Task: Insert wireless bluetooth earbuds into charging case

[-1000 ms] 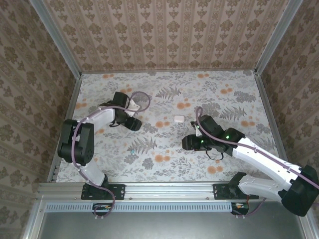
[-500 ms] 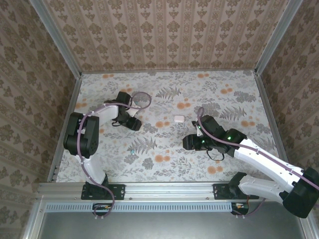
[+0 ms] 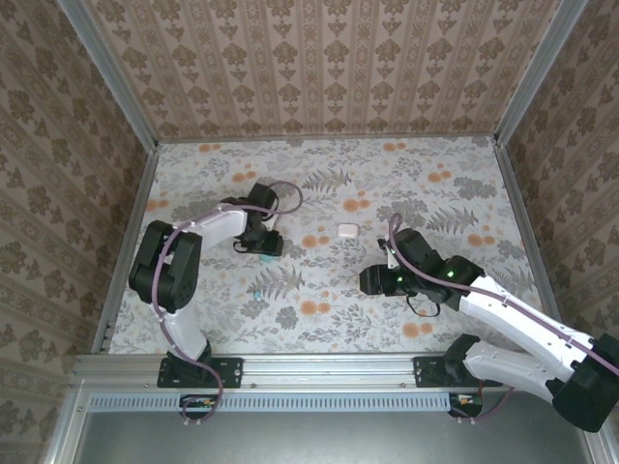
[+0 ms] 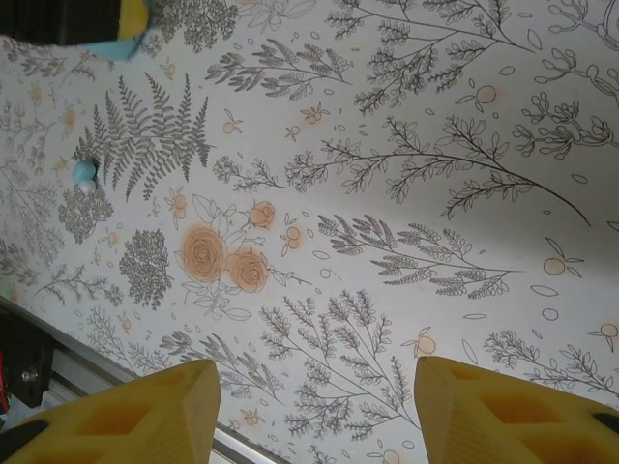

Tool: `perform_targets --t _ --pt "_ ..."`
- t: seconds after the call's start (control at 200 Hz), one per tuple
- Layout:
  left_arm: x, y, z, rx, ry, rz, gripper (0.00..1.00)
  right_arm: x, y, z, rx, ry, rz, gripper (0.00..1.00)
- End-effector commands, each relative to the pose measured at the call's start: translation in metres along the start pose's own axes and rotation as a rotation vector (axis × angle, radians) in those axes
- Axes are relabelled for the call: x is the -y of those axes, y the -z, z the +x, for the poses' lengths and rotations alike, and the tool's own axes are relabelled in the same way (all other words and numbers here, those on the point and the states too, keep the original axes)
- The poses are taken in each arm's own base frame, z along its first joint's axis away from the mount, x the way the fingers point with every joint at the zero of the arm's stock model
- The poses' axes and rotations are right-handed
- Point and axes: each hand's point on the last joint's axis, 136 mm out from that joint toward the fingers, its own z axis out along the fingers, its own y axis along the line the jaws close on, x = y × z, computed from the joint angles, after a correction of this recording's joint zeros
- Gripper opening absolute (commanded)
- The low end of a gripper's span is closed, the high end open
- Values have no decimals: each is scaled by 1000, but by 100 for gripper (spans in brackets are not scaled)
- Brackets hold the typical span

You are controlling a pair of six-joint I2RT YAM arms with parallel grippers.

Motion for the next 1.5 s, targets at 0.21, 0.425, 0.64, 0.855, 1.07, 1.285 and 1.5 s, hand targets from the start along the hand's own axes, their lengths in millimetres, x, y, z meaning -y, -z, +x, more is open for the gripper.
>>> perform_targets --t 0.21,0.425,0.64,0.855,1.07,1.285,1.5 --pt "69 6 17 70 571 -46 38 21 13 4 66 23 48 57" --pt "82 7 17 95 679 -76 49 26 8 12 53 14 55 54" --pt "73 34 7 141 588 -89 70 14 -9 11 21 103 103 57" --pt "12 74 8 221 566 -74 71 -31 -51 0 -52 213 155 59" --pt "-75 99 40 279 624 -52 70 -87 -102 -20 -138 292 201 63" --pt "-78 115 44 397 520 191 70 -115 -143 -37 -242 488 222 65" --pt "-74 123 45 479 462 291 70 -102 -161 -49 -321 569 349 67"
